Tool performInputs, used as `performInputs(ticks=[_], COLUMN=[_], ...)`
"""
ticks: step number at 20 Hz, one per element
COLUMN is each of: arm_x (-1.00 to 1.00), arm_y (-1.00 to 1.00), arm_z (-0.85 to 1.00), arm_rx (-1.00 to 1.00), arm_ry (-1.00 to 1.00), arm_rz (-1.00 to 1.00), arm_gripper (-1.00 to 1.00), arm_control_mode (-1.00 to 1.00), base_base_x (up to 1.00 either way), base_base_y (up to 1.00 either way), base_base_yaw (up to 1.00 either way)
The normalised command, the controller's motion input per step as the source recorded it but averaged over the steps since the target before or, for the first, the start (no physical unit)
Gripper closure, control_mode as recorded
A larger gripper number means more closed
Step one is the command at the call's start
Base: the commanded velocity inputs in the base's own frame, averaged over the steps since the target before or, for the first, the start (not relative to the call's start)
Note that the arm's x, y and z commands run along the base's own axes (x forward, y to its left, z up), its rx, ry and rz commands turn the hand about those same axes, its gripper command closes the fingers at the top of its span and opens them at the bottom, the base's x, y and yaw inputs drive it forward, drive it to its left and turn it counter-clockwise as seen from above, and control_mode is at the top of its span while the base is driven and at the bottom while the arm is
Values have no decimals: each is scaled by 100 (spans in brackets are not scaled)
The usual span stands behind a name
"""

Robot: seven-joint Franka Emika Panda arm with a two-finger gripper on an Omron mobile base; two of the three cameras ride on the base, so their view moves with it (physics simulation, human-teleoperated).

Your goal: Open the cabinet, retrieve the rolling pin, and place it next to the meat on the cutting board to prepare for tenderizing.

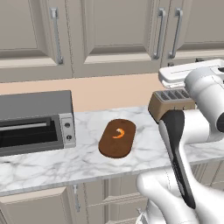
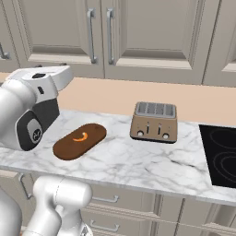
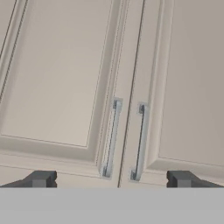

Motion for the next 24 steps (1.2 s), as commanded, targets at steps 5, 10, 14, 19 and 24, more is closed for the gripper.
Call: performInputs(ticks=[5,10,14,19,24], arm_x=[0,7,3,8,38], arm_y=[0,0,0,0,0], arm_z=[0,0,0,0,0], arm_rx=[0,0,0,0,0], arm_ry=[0,0,0,0,5], arm_rz=[0,0,0,0,0], arm_gripper=[-100,-100,-100,-100,-100], arm_control_mode=[-100,-100,-100,-100,-100], base_base_x=[0,0,0,0,0], base_base_y=[0,0,0,0,0], base_base_yaw=[0,0,0,0,0])
